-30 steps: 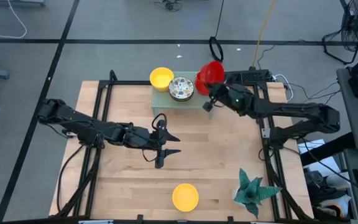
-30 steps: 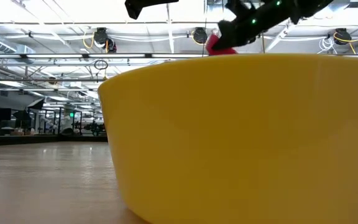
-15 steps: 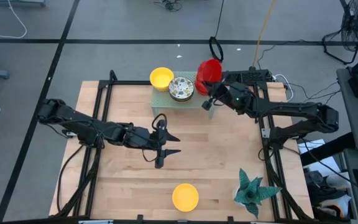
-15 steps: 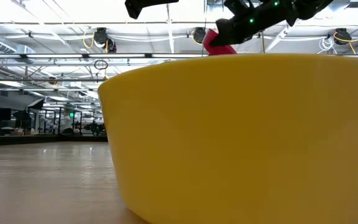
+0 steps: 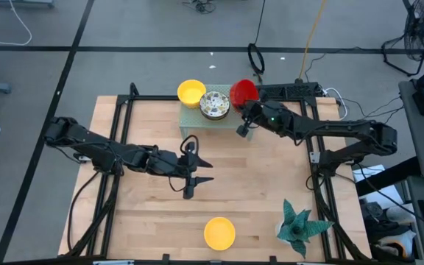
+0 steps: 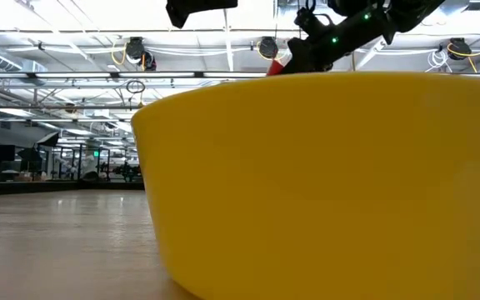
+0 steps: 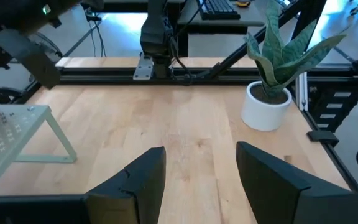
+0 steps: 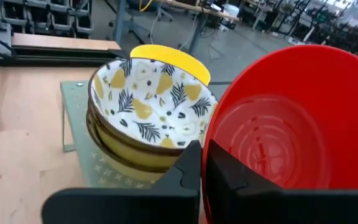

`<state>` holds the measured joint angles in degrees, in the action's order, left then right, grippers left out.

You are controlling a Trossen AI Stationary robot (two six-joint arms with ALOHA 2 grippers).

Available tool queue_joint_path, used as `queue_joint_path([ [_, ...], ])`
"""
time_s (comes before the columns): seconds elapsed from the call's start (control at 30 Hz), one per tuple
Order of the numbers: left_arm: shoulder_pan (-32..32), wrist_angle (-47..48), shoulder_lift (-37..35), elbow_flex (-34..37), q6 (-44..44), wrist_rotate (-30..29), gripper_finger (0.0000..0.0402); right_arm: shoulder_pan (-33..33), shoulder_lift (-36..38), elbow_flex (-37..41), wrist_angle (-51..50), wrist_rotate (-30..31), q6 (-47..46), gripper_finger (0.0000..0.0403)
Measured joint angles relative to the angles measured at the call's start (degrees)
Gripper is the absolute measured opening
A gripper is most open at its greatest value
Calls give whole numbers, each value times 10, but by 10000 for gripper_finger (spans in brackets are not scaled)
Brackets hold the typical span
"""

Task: Pick & Place Mini bowls
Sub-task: Stack the red bowl on top of the red bowl on the shelf

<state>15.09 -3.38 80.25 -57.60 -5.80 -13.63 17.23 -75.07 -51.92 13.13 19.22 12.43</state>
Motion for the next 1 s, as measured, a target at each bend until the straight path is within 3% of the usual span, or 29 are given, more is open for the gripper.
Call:
queue_joint_path([
  [1.0, 0, 20, 0, 0, -5, 0, 200, 53, 1, -1, -54, 15, -34, 8],
])
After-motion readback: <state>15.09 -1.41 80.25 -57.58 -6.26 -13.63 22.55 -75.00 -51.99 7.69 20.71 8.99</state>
